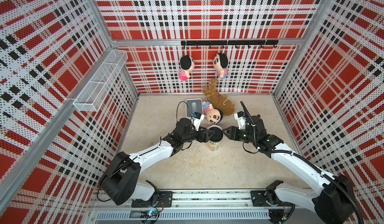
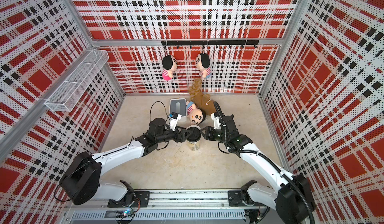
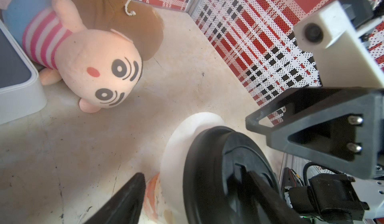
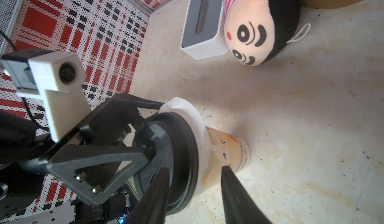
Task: Put the leak-proof paper on the milk tea cups
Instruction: Secure the cup lid on the cup.
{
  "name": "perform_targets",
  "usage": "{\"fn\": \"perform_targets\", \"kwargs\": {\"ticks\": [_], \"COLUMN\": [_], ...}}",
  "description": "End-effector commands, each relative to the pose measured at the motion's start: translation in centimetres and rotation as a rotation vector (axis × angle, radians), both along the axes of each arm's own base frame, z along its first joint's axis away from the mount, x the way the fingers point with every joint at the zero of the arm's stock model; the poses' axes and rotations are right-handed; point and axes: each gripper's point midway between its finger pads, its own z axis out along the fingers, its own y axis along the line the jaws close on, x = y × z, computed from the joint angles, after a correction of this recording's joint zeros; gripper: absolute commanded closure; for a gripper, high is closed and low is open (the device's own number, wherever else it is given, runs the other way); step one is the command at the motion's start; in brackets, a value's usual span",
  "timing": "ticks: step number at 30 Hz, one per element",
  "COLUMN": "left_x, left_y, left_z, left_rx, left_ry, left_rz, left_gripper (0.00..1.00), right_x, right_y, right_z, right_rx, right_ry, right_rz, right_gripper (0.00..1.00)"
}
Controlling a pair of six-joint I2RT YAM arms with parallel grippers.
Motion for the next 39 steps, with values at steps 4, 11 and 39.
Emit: {"fn": "perform_targets", "kwargs": {"ticks": [4,11,39], "left_x": [-3.4,-3.4,-3.4], "left_y": [3.4,3.4,4.5], "left_z": [-9.9,-9.9,-10.3], "left_rx": [0.264,0.264,0.247], "left_ry": [0.249,0.251,0.271], "left_rz": [0.006,0.005,0.019], "left_gripper": [0.22,0.22,0.23], "right_x": [-0.1,0.1,-0.5], "right_y": [0.6,0.9,-2.0], "right_z": [0.0,-0.6,-0.4], "right_rx": [0.044,0.047,-0.071], "right_ry": [0.002,0.012,-0.018], "right_rz": [0.038,0.048,-0.043], "right_gripper": [0.57,0.58,0.53]}}
